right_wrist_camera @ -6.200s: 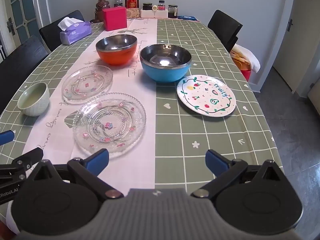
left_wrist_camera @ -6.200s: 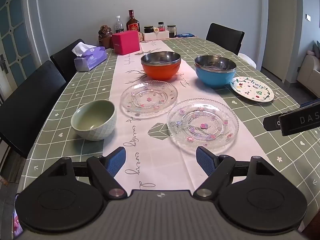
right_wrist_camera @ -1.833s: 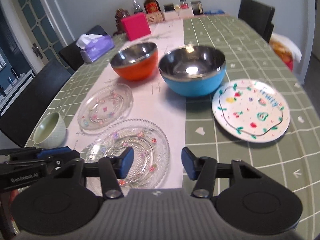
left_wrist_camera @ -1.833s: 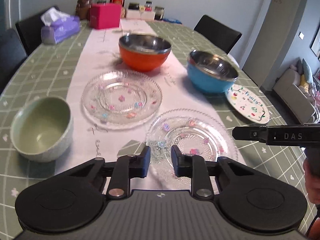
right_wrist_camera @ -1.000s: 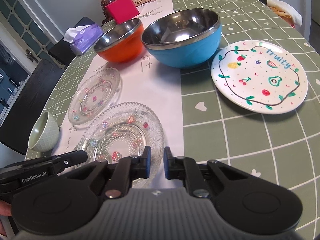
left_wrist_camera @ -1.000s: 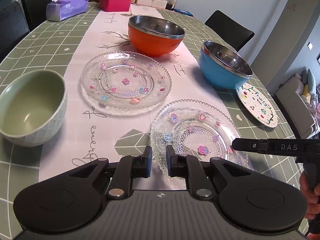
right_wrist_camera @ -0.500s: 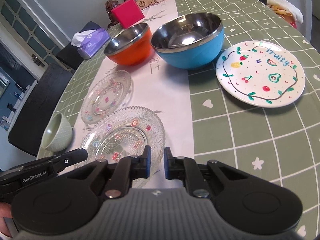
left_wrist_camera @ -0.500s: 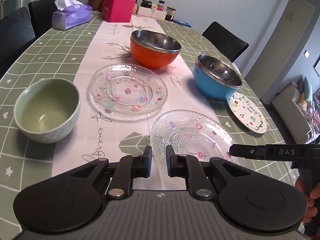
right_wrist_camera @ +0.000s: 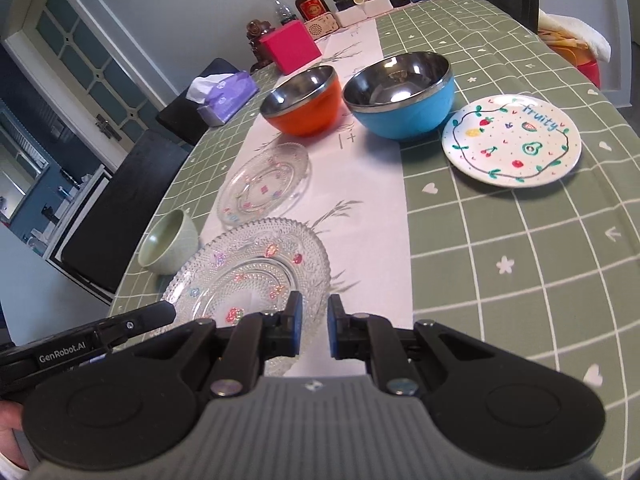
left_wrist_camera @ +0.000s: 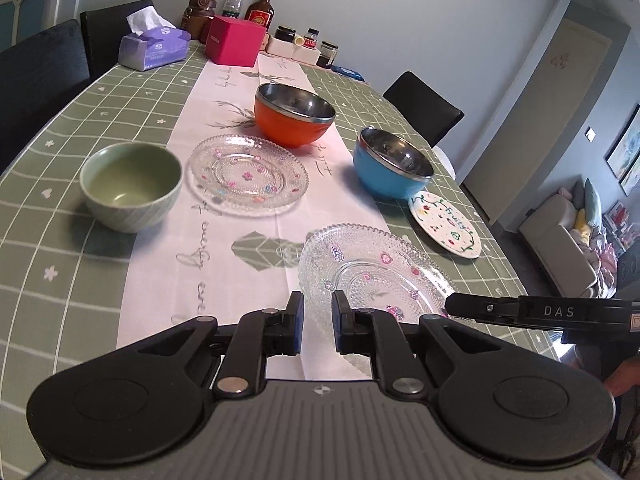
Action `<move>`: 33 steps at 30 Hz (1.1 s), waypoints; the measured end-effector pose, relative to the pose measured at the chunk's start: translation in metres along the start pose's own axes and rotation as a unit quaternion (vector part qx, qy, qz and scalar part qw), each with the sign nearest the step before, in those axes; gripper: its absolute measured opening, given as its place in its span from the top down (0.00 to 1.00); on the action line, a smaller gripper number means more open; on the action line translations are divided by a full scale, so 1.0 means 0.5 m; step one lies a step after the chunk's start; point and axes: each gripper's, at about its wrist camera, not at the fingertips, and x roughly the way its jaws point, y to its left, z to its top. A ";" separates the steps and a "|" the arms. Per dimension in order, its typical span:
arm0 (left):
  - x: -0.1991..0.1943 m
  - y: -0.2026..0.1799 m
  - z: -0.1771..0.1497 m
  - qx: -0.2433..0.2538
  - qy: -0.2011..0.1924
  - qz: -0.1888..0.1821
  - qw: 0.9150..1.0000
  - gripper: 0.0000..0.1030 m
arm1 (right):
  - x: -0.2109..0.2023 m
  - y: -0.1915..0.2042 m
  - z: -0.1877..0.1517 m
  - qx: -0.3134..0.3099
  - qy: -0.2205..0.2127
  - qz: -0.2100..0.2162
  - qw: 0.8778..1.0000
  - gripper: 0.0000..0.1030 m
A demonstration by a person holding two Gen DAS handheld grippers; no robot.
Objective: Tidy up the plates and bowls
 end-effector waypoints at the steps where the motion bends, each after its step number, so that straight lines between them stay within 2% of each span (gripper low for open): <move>1: -0.006 0.000 -0.009 -0.001 0.001 0.001 1.000 0.85 | -0.004 0.002 -0.010 -0.002 0.001 0.001 1.000 0.89; 8: -0.015 0.018 -0.074 -0.012 0.035 0.027 0.999 0.85 | -0.002 0.017 -0.080 -0.021 0.027 0.001 0.999 0.89; 13: 0.000 0.026 -0.100 -0.013 0.062 0.058 0.996 0.85 | 0.030 0.037 -0.101 -0.054 0.048 -0.017 0.997 0.89; 25: 0.010 0.022 -0.113 0.002 0.070 0.078 0.994 0.85 | 0.053 0.040 -0.116 -0.065 0.072 -0.035 0.995 0.89; 33: 0.012 0.019 -0.114 0.008 0.071 0.081 0.994 0.85 | 0.054 0.046 -0.117 -0.073 0.072 -0.042 0.994 0.89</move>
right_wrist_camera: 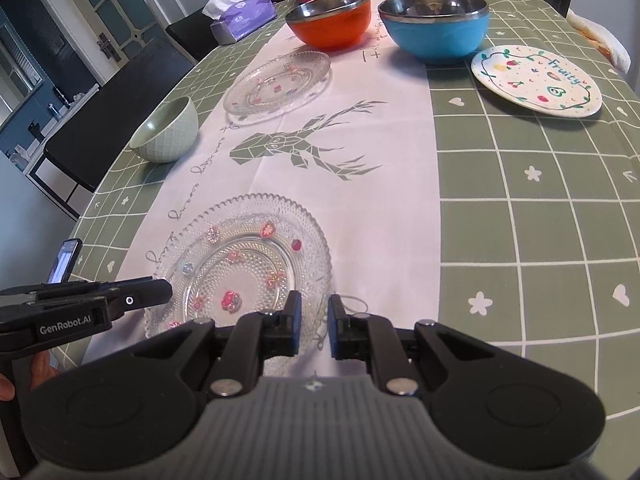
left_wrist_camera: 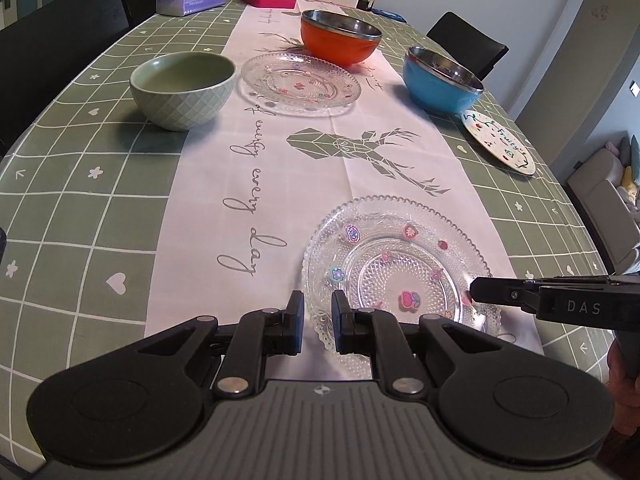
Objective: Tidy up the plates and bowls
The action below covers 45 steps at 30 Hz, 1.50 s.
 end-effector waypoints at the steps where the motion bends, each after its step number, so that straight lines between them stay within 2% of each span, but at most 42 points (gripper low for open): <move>1: 0.000 0.001 0.000 -0.001 0.001 -0.001 1.000 0.85 | 0.000 0.000 0.000 0.001 0.000 0.000 1.000 0.89; 13: 0.000 -0.002 0.002 0.006 -0.001 0.004 1.000 0.84 | -0.001 0.003 -0.001 -0.003 0.000 -0.003 1.000 0.86; 17: 0.000 -0.002 0.001 0.007 -0.006 0.005 1.000 0.84 | -0.001 0.009 -0.001 -0.003 -0.002 -0.001 1.000 0.78; 18: -0.002 -0.002 0.001 0.006 -0.010 0.005 1.000 0.83 | -0.004 0.010 -0.001 -0.003 -0.004 0.000 1.000 0.68; 19: -0.006 -0.001 0.003 0.006 -0.017 0.005 1.000 0.79 | -0.007 0.011 0.000 -0.003 -0.008 -0.001 1.000 0.60; 21: -0.019 0.001 0.008 0.002 -0.039 0.004 0.999 0.62 | -0.016 0.013 0.003 -0.006 -0.019 0.000 1.000 0.57; 24: -0.038 -0.002 0.016 0.005 -0.069 0.000 0.998 0.50 | -0.032 0.012 0.009 -0.004 -0.036 -0.004 0.999 0.47; 26: -0.045 -0.005 0.021 0.011 -0.079 -0.007 0.997 0.43 | -0.043 0.007 0.014 0.001 -0.046 -0.006 0.999 0.44; 28: -0.052 -0.012 0.027 0.014 -0.091 -0.008 0.996 0.39 | -0.055 0.000 0.021 0.009 -0.056 -0.008 0.998 0.36; 30: -0.061 -0.026 0.036 0.027 -0.100 -0.010 0.995 0.33 | -0.066 -0.008 0.028 0.015 -0.065 -0.012 0.998 0.34; 34: -0.073 -0.055 0.063 0.040 -0.095 -0.040 0.994 0.32 | -0.083 -0.033 0.053 0.029 -0.078 -0.026 0.996 0.29; 40: -0.068 -0.119 0.132 0.062 -0.089 -0.084 0.991 0.32 | -0.103 -0.085 0.102 0.059 -0.101 -0.052 0.992 0.29; 45: -0.025 -0.191 0.198 0.075 -0.083 -0.131 0.985 0.32 | -0.112 -0.132 0.139 0.092 -0.111 -0.060 0.988 0.29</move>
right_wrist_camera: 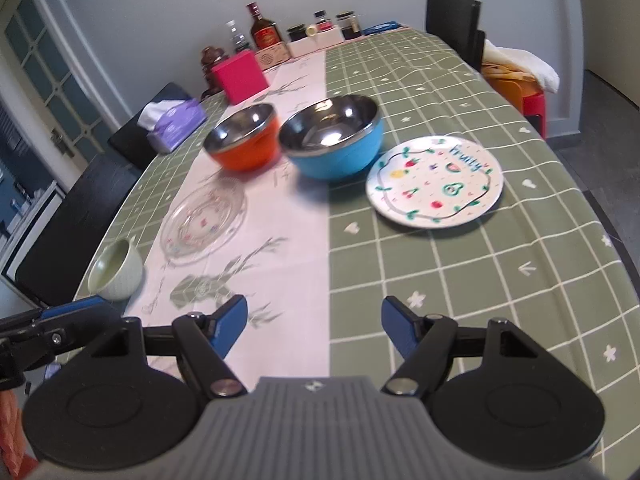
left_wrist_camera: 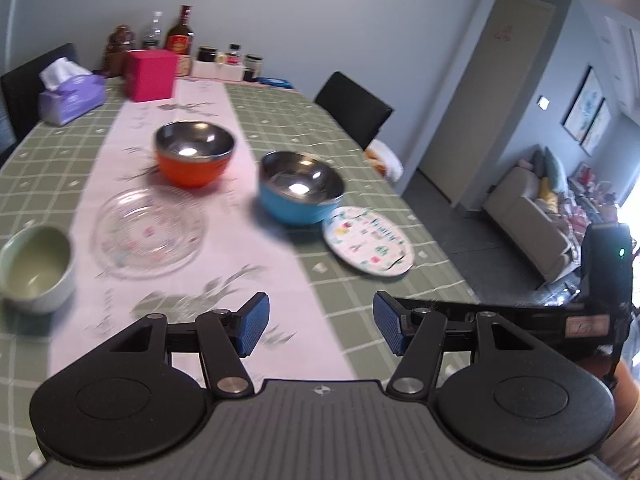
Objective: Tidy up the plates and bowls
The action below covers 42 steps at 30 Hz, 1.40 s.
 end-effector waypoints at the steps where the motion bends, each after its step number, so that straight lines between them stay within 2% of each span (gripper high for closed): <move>1: 0.018 -0.006 0.011 -0.001 0.001 -0.009 1.000 0.32 | 0.001 -0.007 0.009 0.003 -0.003 -0.007 1.000 0.29; 7: 0.141 -0.022 0.065 -0.022 0.019 -0.032 0.999 0.35 | 0.020 -0.065 0.078 0.012 -0.026 -0.060 0.998 0.30; 11: 0.218 -0.022 0.082 -0.041 0.030 -0.034 0.998 0.40 | 0.043 -0.121 0.122 0.046 -0.029 -0.072 0.996 0.31; 13: 0.256 -0.021 0.083 -0.050 0.035 -0.030 0.998 0.43 | 0.060 -0.146 0.135 0.067 -0.024 -0.075 0.995 0.39; 15: 0.291 -0.019 0.083 -0.057 0.034 -0.022 0.998 0.45 | 0.076 -0.173 0.145 0.089 -0.017 -0.074 0.993 0.41; 18: 0.326 -0.013 0.078 -0.062 0.020 -0.006 0.998 0.45 | 0.093 -0.204 0.155 0.117 -0.016 -0.069 0.991 0.51; 19: 0.337 -0.009 0.077 -0.065 0.020 -0.004 0.998 0.47 | 0.100 -0.213 0.161 0.121 -0.016 -0.069 0.990 0.51; 20: 0.349 -0.003 0.080 -0.071 0.020 0.001 0.997 0.53 | 0.106 -0.220 0.164 0.123 -0.016 -0.070 0.990 0.51; 25: 0.391 0.018 0.078 -0.091 0.032 0.002 0.995 0.59 | 0.145 -0.265 0.178 0.144 -0.007 -0.082 0.986 0.51; 28: 0.412 0.023 0.076 -0.096 0.033 -0.001 0.995 0.62 | 0.167 -0.291 0.182 0.165 0.002 -0.078 0.983 0.64; 33: 0.436 0.035 0.073 -0.119 0.039 -0.008 0.992 0.62 | 0.188 -0.311 0.181 0.171 0.009 -0.080 0.982 0.72; 40: 0.453 0.035 0.070 -0.126 0.033 -0.016 0.991 0.64 | 0.195 -0.314 0.184 0.165 0.005 -0.072 0.984 0.79; 42: 0.457 0.031 0.072 -0.118 0.034 -0.012 0.992 0.73 | 0.198 -0.314 0.184 0.163 0.003 -0.070 0.984 0.80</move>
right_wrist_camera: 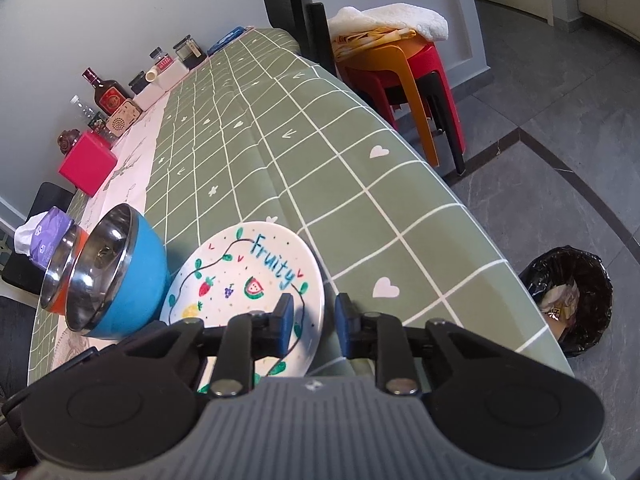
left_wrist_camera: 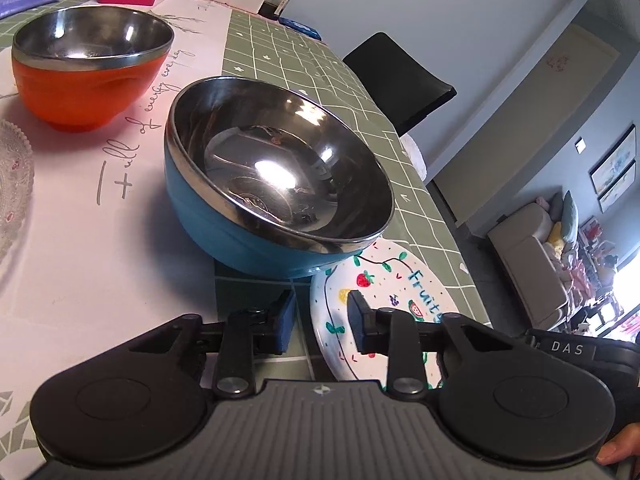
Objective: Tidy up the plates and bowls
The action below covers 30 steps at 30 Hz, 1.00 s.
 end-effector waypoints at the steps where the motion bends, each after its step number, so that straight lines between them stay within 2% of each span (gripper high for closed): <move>1: 0.004 -0.003 0.000 0.006 0.002 0.001 1.000 0.75 | 0.001 0.000 0.000 -0.001 0.000 0.001 1.000 0.83; 3: 0.007 -0.005 -0.002 0.012 0.003 0.003 1.000 0.87 | 0.003 0.001 -0.002 -0.004 0.001 0.003 1.000 0.86; 4: 0.007 -0.007 -0.002 0.014 0.002 0.002 1.000 0.88 | 0.003 0.003 -0.002 -0.006 0.001 0.001 1.000 0.87; 6: 0.006 -0.009 -0.003 0.014 0.003 0.005 1.000 0.88 | 0.002 0.004 -0.003 -0.009 0.000 -0.003 1.000 0.90; 18: -0.014 -0.017 -0.008 0.014 0.002 0.025 1.000 0.89 | -0.004 0.014 -0.005 -0.016 0.010 -0.010 1.000 0.90; 30: -0.107 -0.008 -0.021 -0.005 -0.018 0.039 0.999 0.89 | -0.053 0.050 -0.047 -0.034 0.034 0.015 0.999 0.90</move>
